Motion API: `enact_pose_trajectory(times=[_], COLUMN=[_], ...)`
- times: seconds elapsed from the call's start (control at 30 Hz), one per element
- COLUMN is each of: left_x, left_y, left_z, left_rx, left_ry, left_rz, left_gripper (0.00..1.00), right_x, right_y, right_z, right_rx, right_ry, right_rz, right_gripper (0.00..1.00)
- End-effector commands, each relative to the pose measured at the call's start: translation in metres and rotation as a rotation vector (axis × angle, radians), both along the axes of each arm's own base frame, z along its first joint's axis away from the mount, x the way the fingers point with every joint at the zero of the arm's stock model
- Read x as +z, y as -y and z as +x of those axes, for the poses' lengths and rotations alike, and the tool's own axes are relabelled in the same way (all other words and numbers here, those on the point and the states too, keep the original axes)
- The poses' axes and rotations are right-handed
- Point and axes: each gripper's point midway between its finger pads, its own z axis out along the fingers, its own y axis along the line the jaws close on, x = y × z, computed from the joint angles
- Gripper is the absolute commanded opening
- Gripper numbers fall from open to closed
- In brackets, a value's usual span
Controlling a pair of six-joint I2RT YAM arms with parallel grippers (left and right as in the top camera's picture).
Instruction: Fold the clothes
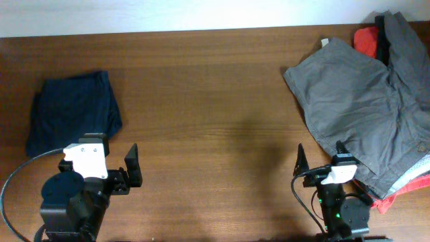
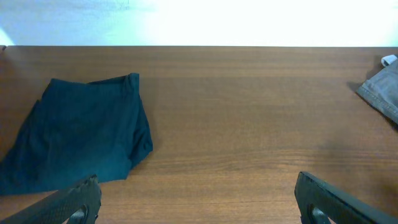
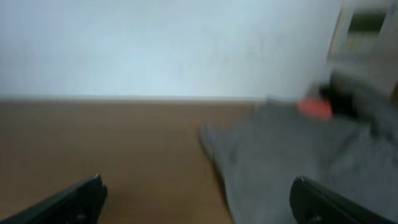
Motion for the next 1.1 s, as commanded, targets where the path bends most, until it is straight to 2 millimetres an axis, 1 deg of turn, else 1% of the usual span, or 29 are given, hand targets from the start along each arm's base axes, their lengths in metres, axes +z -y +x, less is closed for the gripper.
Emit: enact_pose_trajectory(times=[0.0, 0.97, 1.07], left_x=[-0.001, -0.0007, -0.0025], left_y=[-0.0014, -0.0013, -0.0014], left_z=[-0.0002, -0.0001, -0.0027], left_rx=[0.013, 0.013, 0.013], left_ry=[0.0, 0.001, 0.001], left_rz=[-0.007, -0.007, -0.007], left_gripper=[0.99, 0.99, 0.99], right_x=[-0.014, -0.0145, -0.0145], right_y=[0.0007, 0.0004, 0.0004], right_z=[0.0, 0.0001, 0.0001], right_rx=[-0.001, 0.0, 0.0], right_ry=[-0.039, -0.042, -0.042], right_rz=[-0.009, -0.009, -0.009], right_gripper=[0.99, 0.99, 0.99])
